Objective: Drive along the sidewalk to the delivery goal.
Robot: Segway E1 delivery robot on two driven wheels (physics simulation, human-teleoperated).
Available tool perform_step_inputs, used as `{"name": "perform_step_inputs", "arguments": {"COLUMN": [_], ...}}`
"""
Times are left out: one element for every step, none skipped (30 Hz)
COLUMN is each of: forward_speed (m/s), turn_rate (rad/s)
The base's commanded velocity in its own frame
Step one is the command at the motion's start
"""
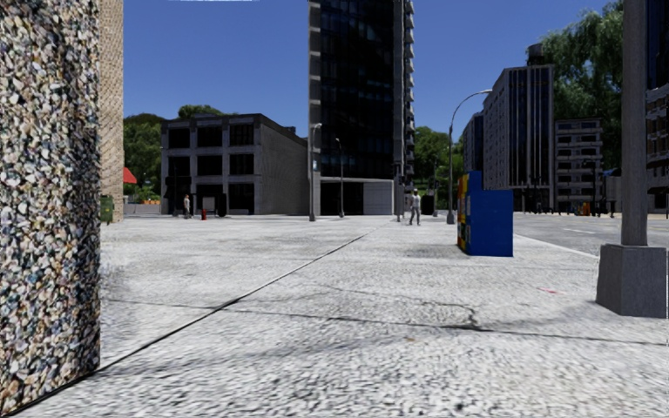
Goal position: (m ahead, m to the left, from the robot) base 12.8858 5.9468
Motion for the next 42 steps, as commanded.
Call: {"name": "perform_step_inputs", "arguments": {"forward_speed": [2.0, 2.0, 2.0, 2.0, 2.0, 2.0, 2.0, 2.0, 2.0, 2.0, 2.0, 2.0, 2.0, 2.0, 2.0, 2.0, 2.0, 2.0, 2.0, 2.0, 2.0, 2.0, 2.0, 2.0, 2.0, 2.0, 2.0, 2.0, 2.0, 2.0, 2.0, 2.0, 2.0, 2.0, 2.0, 2.0, 2.0, 2.0, 2.0, 2.0, 2.0, 2.0], "turn_rate": [0.38, 0.38, 0.38, 0.38, 0.38, 0.38, 0.38, 0.38, 0.38, 0.38, 0.38, 0.38, 0.38, 0.38, 0.38, 0.38, 0.38, 0.38, 0.38, 0.38, 0.38, 0.38, 0.38, 0.38, 0.38, 0.38, 0.38, 0.38, 0.38, 0.38, 0.38, 0.38, 0.38, 0.38, 0.35, 0.35, 0.0, 0.0, 0.0, 0.0, 0.0, 0.0]}}
